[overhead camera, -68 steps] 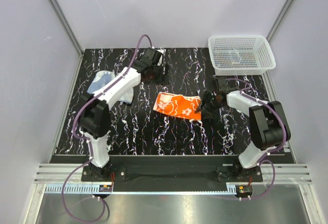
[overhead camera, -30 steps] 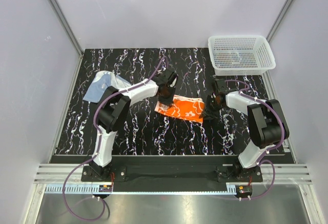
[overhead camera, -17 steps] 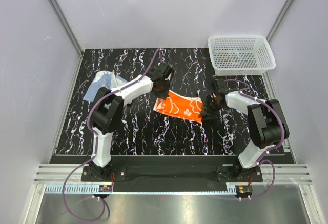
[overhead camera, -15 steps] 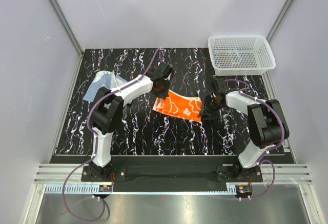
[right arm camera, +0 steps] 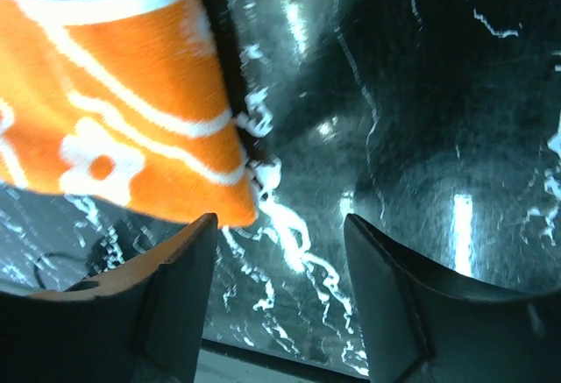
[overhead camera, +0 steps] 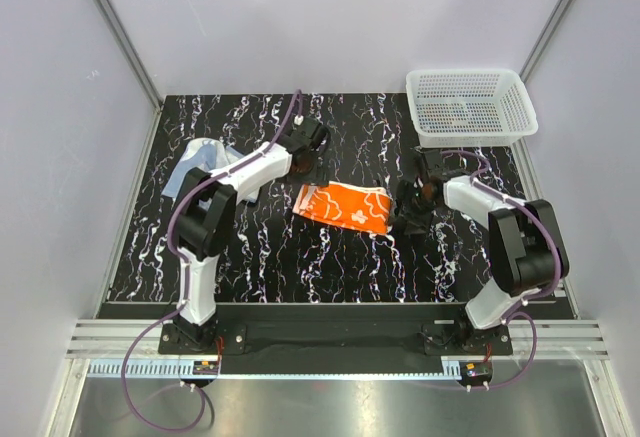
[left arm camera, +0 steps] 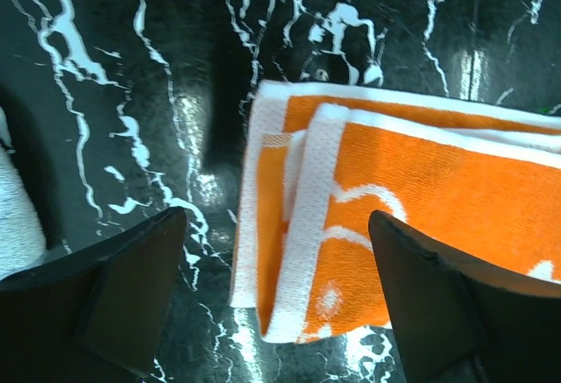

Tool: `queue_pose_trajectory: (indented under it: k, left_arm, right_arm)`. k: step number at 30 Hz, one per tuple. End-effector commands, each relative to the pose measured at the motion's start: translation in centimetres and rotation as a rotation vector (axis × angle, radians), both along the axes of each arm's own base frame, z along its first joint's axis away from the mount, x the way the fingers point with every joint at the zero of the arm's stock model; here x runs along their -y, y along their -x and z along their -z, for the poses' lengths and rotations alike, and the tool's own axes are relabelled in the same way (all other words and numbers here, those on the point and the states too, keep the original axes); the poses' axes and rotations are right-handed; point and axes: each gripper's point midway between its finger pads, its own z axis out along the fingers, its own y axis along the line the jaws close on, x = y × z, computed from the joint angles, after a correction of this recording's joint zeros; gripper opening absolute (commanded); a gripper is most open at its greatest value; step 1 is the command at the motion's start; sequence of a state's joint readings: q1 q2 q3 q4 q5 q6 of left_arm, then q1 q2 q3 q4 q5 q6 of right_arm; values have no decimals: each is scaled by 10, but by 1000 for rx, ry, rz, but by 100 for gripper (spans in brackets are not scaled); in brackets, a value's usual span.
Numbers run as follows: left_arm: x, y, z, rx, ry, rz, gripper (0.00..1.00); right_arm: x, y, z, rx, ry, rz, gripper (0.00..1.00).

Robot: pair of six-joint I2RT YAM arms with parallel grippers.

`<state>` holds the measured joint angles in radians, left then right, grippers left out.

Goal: Roll the towels
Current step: Fold the towel

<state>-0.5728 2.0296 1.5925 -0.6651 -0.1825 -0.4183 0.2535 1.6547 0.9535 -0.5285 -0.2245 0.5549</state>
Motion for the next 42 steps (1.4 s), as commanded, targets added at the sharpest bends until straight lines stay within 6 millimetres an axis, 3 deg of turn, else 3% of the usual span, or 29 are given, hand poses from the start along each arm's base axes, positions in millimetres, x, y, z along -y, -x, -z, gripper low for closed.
queue_pose_trajectory:
  k: [1,6,11,13,19,23,27,32,35,42]
  left_arm:
    - [-10,-4,-42,99,0,-35,90]
    - [-14,11,-48,102,41,-52,78]
    - [-18,32,-31,52,65,-64,68]
    - [-18,38,-23,30,75,-64,67]
    - [-12,54,-6,-13,137,-51,67]
    - [-12,62,13,-52,140,-63,66]
    - [-26,70,31,-83,86,-98,66]
    - [-49,72,45,-111,12,-162,66]
    - [-60,75,52,-131,3,-184,66]
    - [-71,82,58,-143,-25,-201,66]
  right_arm:
    - [-1,-10,-35,104,-12,-26,66]
    - [-26,-12,-59,166,-171,-64,53]
    - [-53,-18,-74,182,-341,-81,27]
    - [-59,-22,-73,168,-375,-83,19]
    - [-71,-25,-49,99,-439,-80,12]
    - [-69,-18,-20,31,-419,-68,9]
    - [-56,-7,11,-31,-341,-40,7]
    - [-36,1,34,-97,-286,24,6]
    - [-22,4,45,-128,-262,60,6]
    - [-12,5,50,-140,-214,59,6]
